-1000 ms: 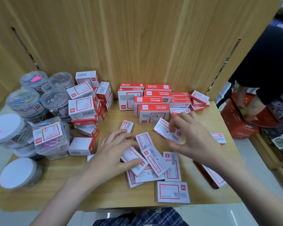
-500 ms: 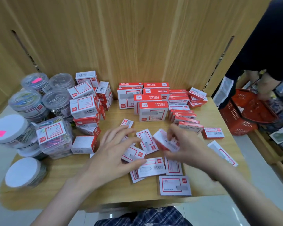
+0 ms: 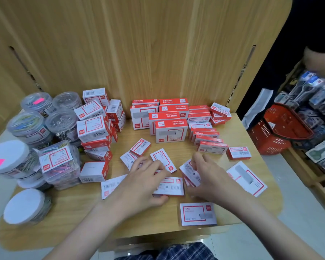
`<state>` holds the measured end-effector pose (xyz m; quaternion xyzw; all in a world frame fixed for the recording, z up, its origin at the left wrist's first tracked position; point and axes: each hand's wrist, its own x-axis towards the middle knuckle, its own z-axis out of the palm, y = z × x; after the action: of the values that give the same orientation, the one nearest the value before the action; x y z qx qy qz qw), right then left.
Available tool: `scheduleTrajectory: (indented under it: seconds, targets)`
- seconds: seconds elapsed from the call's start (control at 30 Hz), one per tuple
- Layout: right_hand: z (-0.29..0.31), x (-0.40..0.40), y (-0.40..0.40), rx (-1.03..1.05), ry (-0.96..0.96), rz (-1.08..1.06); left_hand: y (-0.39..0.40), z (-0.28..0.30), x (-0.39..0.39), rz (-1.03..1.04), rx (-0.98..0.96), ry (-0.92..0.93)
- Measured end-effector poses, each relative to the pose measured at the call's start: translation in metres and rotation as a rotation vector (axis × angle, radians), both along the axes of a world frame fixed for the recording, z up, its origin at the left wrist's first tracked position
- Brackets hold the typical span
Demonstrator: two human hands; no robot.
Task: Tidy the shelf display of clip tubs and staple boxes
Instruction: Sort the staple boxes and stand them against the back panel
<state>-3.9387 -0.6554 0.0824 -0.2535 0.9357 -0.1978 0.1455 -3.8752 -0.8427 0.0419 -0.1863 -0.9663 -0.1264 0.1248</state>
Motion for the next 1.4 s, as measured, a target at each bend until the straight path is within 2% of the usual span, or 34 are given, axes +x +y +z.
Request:
scheduleTrajectory:
  seconds: [0.17,0.3,0.37,0.5,0.77,0.83,0.93,1.07,1.2,1.4]
  targets:
    - [0.004,-0.023,-0.005,0.054,0.180,0.088,0.001,0.004,0.003,0.019,0.030,-0.040]
    - [0.012,-0.033,0.008,-0.149,0.001,0.076,-0.003,0.008,0.007,0.035,0.131,-0.077]
    - [0.012,-0.035,0.013,-0.213,0.008,0.013,-0.007,0.009,0.008,0.066,0.174,-0.071]
    - [0.013,-0.034,0.011,-0.131,0.033,0.026,-0.010,0.011,0.008,0.104,0.197,-0.086]
    - [0.010,-0.010,0.017,-0.104,0.009,0.152,-0.002,0.015,-0.002,0.101,0.221,-0.063]
    - [0.007,-0.011,0.024,-0.124,0.122,0.177,0.000,0.017,-0.005,0.086,0.217,-0.065]
    - [-0.006,-0.024,0.037,-0.160,0.418,0.251,0.003,0.017,-0.008,0.070,0.223,-0.060]
    - [-0.015,-0.046,0.043,-0.143,0.580,0.232,0.013,0.017,-0.013,0.046,0.244,-0.059]
    - [-0.014,-0.056,0.041,-0.117,0.637,0.191,0.027,0.021,-0.013,-0.079,0.207,-0.056]
    - [-0.016,-0.047,0.058,-0.197,0.603,0.179,0.044,0.017,-0.006,-0.183,-0.037,-0.227]
